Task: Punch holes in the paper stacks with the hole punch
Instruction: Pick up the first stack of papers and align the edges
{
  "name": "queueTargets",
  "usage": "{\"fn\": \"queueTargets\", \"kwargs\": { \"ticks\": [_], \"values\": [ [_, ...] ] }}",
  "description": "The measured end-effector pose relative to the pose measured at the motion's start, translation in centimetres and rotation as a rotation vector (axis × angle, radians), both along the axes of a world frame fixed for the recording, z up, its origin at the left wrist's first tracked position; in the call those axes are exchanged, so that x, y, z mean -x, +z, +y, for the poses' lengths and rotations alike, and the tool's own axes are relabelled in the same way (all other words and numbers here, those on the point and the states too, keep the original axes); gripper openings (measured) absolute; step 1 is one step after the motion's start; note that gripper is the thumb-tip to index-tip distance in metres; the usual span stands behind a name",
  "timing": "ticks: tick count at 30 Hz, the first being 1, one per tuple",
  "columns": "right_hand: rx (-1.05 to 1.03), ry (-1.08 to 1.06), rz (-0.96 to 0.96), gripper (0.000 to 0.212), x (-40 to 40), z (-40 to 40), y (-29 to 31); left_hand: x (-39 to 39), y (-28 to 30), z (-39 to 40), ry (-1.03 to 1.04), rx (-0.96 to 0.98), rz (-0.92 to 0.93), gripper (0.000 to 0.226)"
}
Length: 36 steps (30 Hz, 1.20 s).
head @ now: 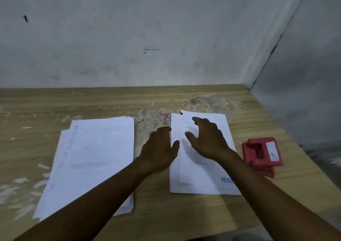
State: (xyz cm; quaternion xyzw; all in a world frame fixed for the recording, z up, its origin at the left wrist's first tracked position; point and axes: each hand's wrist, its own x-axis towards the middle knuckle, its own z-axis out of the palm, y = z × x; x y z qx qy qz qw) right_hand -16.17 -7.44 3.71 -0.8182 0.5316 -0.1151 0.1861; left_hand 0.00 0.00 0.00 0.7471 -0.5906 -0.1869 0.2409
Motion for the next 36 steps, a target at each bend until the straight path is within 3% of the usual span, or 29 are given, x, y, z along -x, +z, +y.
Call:
{"fn": "queueTargets", "kwargs": {
  "ticks": [6, 8, 16, 23, 36],
  "values": [
    [0.022, -0.076, 0.046, 0.066, 1.0, 0.7, -0.3, 0.1, -0.5, -0.1, 0.018, 0.034, 0.066, 0.053],
    [0.159, -0.109, 0.049, 0.066, 5.6, 5.4, -4.1, 3.9, -3.7, 4.0, 0.013, 0.181, -0.041, 0.057],
    [0.089, -0.204, 0.063, 0.087, 7.6, 5.9, -7.1, 2.8, -5.3, 1.9, 0.121, 0.079, -0.13, 0.082],
    [0.063, -0.24, 0.045, 0.088, 8.5, 7.7, -7.9, 3.2, -5.1, 1.9, 0.108, 0.057, -0.201, 0.087],
    [0.04, -0.188, 0.117, 0.088, 8.2, 7.9, -8.2, 3.1, -4.4, 1.6, 0.109, 0.081, -0.138, 0.066]
  ]
}}
